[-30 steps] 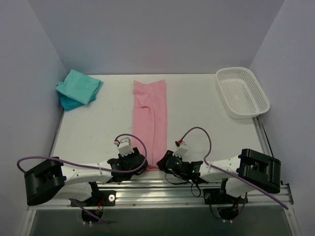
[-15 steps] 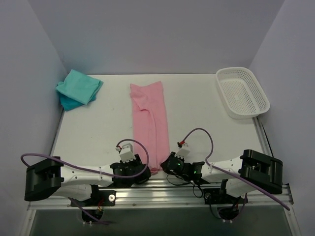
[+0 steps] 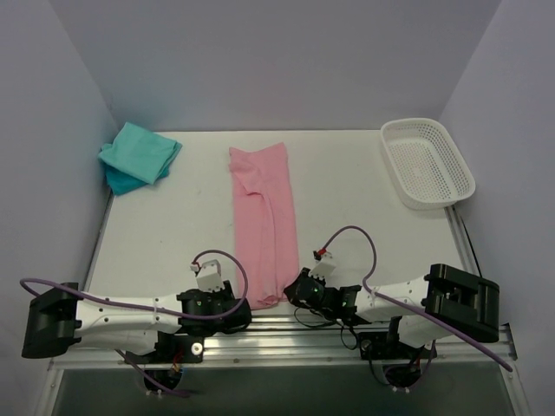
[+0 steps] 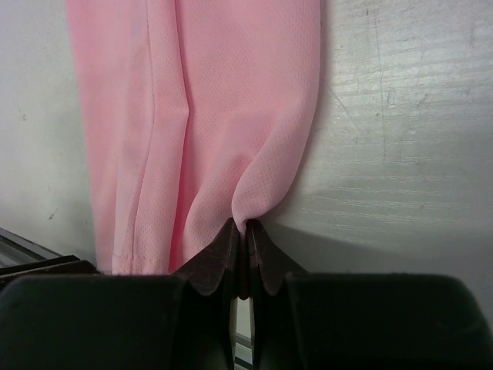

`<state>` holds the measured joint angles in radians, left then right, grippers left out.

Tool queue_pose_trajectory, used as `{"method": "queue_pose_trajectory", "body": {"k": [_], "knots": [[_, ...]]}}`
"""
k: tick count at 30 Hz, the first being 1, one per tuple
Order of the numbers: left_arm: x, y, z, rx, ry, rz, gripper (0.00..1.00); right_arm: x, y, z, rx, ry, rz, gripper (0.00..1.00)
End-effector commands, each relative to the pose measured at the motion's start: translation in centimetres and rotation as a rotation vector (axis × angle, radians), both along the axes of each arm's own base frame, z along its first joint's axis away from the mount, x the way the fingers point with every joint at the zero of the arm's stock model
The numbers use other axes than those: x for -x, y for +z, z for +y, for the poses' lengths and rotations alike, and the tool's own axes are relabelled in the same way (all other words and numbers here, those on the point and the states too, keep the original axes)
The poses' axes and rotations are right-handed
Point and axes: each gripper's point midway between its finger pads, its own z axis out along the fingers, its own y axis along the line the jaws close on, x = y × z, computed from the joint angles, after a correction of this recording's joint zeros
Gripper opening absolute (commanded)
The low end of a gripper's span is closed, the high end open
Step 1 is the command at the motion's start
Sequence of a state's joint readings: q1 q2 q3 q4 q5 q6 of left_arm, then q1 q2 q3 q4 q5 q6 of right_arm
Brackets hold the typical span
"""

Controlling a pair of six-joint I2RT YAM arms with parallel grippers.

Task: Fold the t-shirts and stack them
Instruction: Grab the bottom of the folded rectangular tshirt with both arms

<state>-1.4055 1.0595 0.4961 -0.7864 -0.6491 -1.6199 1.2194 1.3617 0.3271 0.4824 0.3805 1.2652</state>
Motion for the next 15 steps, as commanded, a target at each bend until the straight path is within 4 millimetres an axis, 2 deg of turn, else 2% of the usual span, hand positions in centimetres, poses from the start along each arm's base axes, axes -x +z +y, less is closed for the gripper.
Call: {"method": "queue_pose_trajectory", "body": {"k": [1,8,15], "knots": [[0.3,-1.0,-0.1,-0.018,-0.002,0.020,0.52,0.7,-3.2,-3.5,0.185,-0.013,0.030,0.00],[-0.1,-1.9,-1.3,-0.055,0.024,0.000,0.50,0.7,-3.1,-3.5,0.191,-0.007,0.029,0.00],[0.6,-0.8,-2.2,0.130,0.038,-0.070,0.45,0.8,-3.3,-4.2,0.209,-0.015,0.028,0.00]]}}
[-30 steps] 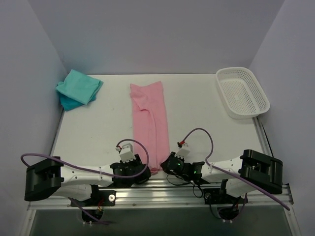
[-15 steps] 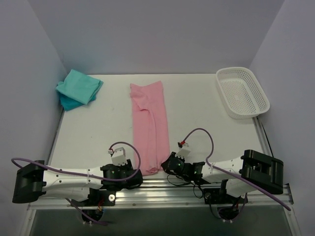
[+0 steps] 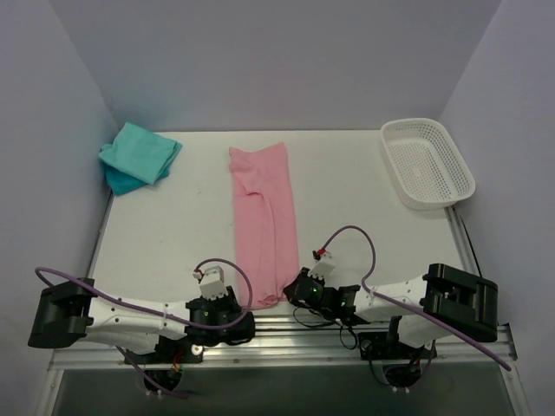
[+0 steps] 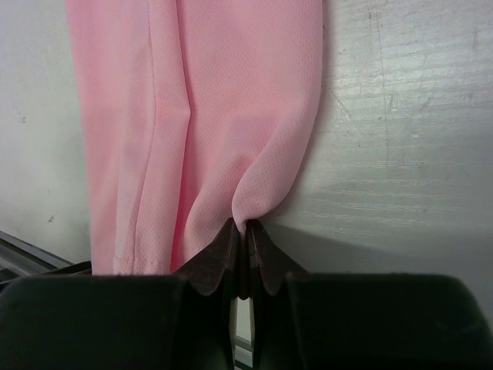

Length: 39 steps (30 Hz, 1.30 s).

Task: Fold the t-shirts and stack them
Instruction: Grab the bottom of the folded rectangular tshirt with both arms

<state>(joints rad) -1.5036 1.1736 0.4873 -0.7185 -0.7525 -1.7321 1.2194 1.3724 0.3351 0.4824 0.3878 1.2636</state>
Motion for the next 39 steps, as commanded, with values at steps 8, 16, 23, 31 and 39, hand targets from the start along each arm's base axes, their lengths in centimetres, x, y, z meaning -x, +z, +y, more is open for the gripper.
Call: {"method": "queue_pose_trajectory", "body": {"k": [8,16,23,31,39], "knots": [[0.9,2.0,-0.8,0.171,0.015,0.001,0.45,0.9,-3.7,-4.6,0.215,-0.017,0.034,0.00],[0.6,1.8,-1.1,0.190,0.020,-0.021,0.46,0.9,-4.0,-4.6,0.225,-0.018,0.038,0.00],[0.2,1.0,-1.4,0.187,0.034,-0.044,0.46,0.9,-4.3,-4.6,0.233,-0.017,0.040,0.00],[-0.9,1.9,-1.6,0.202,0.059,-0.111,0.44,1.1,-4.5,-4.8,0.234,-0.016,0.044,0.00],[-1.4,2.5,-1.9,0.254,0.078,-0.147,0.43,1.1,-4.7,-5.0,0.242,-0.019,0.044,0.00]]}}
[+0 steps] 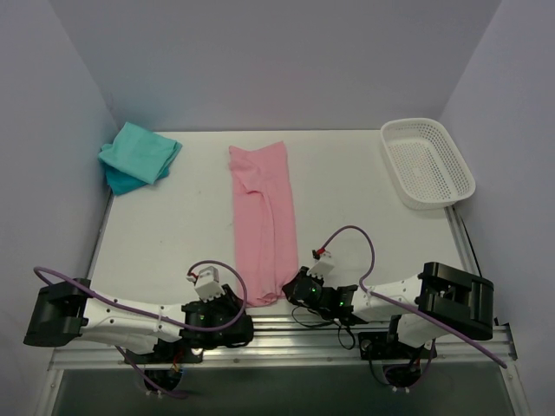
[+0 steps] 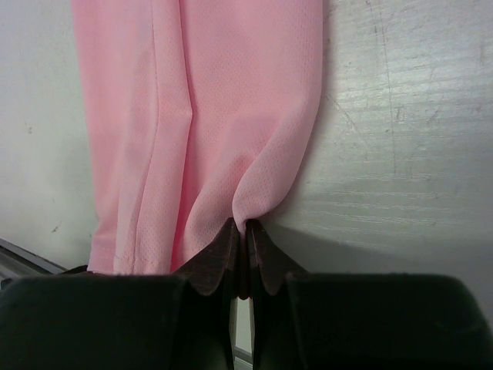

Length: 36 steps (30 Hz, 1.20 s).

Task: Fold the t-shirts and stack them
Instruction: Grab the bottom of the folded rectangular tshirt with both arms

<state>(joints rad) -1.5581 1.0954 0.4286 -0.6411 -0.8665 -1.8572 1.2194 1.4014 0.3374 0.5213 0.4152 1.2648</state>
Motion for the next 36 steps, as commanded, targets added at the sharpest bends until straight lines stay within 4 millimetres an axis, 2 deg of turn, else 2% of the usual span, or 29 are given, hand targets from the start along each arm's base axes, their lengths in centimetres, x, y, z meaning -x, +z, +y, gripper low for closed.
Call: {"method": "queue_pose_trajectory", "body": {"k": [1,5,9,20,27,33,36], "knots": [[-0.6,1.4,-1.3,0.094,0.004,-0.053,0.42,1.7,-4.7,-5.2,0.250,0.000,0.069,0.00],[-0.5,2.1,-1.9,0.134,-0.030,-0.062,0.42,1.7,-4.9,-5.3,0.254,0.000,0.071,0.00],[-0.6,2.6,-1.5,0.133,-0.028,-0.067,0.42,1.7,-5.0,-5.1,0.256,0.003,0.073,0.00],[-0.6,0.1,0.4,0.071,0.059,-0.027,0.44,1.6,-5.1,-4.6,0.265,0.018,0.074,0.00],[-0.8,-0.3,3.0,0.021,0.130,-0.022,0.48,1.8,-5.4,-5.0,0.269,0.015,0.078,0.00],[-1.0,-1.3,2.7,0.041,0.116,-0.023,0.53,1.9,-5.7,-5.3,0.268,0.011,0.084,0.00],[-1.1,-1.4,1.1,0.077,0.079,-0.030,0.55,2.0,-5.8,-5.3,0.272,0.013,0.085,0.00]]}}
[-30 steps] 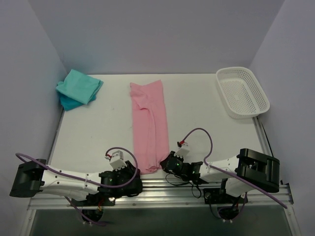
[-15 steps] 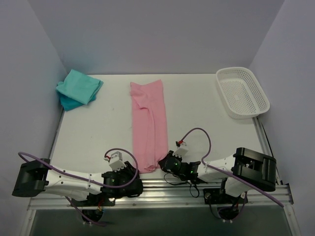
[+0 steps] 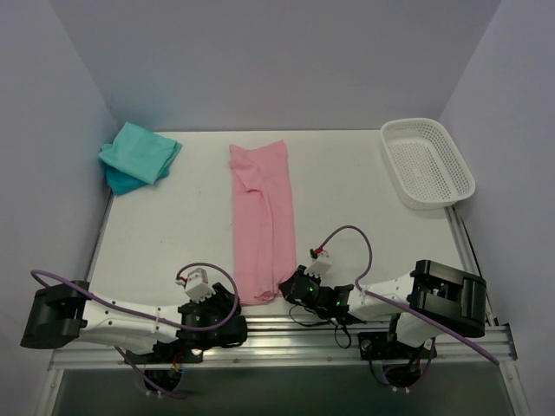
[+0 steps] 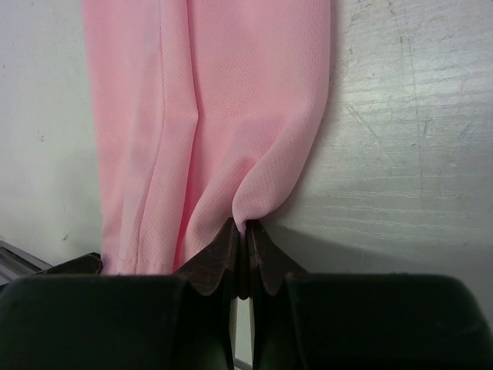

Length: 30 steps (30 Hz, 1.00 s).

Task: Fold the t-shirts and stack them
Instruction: Grab the bottom of the folded rectangular tshirt with both arms

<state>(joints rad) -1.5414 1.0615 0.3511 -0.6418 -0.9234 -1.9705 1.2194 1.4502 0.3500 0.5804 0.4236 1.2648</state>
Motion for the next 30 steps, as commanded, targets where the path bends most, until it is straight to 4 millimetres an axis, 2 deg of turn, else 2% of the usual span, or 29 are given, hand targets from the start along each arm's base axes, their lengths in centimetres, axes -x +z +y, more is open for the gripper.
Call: {"method": "queue_pose_trajectory", "body": {"k": [1,6,8,12,14,15,16,17,20,22,23,24,25,26,28,29,30], "knots": [[0.0,-0.5,-1.4,0.036,-0.030,0.002,0.56,2.5,-5.9,-6.2,0.289,0.018,0.101,0.00],[-0.4,-0.1,-2.9,0.032,-0.062,-0.006,0.67,2.5,-6.0,-6.2,0.288,0.015,0.102,0.00],[-0.4,-0.1,-3.4,0.039,-0.068,0.000,0.67,2.5,-6.0,-6.3,0.288,0.017,0.101,0.00],[-0.2,-0.4,-4.0,0.041,-0.079,0.018,0.58,2.6,-6.0,-6.5,0.287,0.014,0.101,0.00],[-0.1,-0.5,-4.2,0.039,-0.082,0.025,0.48,2.6,-6.0,-6.6,0.285,0.012,0.102,0.00],[0.0,-0.7,-4.2,0.036,-0.082,0.028,0.33,2.6,-6.0,-6.6,0.284,0.011,0.101,0.00],[0.0,-0.7,-4.2,0.036,-0.081,0.029,0.11,2.6,-6.1,-6.6,0.283,0.011,0.102,0.00],[0.0,-0.6,-4.3,0.036,-0.083,0.032,0.03,2.6,-6.0,-6.7,0.282,0.010,0.102,0.00],[0.1,-0.2,-4.2,0.015,-0.080,0.037,0.02,2.6,-5.9,-6.7,0.280,0.011,0.099,0.00],[-0.1,1.0,-3.9,-0.016,-0.074,0.027,0.02,2.7,-5.7,-6.9,0.284,0.007,0.098,0.00],[0.0,1.6,-3.8,-0.020,-0.081,0.022,0.02,2.7,-4.8,-6.6,0.265,0.012,0.085,0.00],[0.0,2.3,-3.1,-0.043,-0.079,0.016,0.02,3.0,-4.6,-7.1,0.286,0.001,0.091,0.00],[0.0,3.1,-3.3,-0.035,-0.079,0.011,0.02,2.6,-3.2,-6.9,0.255,-0.015,0.059,0.00],[0.0,4.0,-3.2,-0.012,-0.080,0.006,0.02,3.0,-2.6,-6.8,0.256,-0.006,0.049,0.00],[0.1,4.5,-2.4,-0.023,-0.086,0.005,0.02,3.6,-1.6,-7.8,0.278,-0.022,0.048,0.00],[0.0,4.7,-2.2,-0.019,-0.089,-0.001,0.02,3.4,0.1,-7.6,0.228,-0.036,0.019,0.00],[0.0,5.2,-2.1,0.001,-0.097,-0.006,0.02,4.1,0.1,-8.7,0.266,-0.026,0.022,0.00]]}}
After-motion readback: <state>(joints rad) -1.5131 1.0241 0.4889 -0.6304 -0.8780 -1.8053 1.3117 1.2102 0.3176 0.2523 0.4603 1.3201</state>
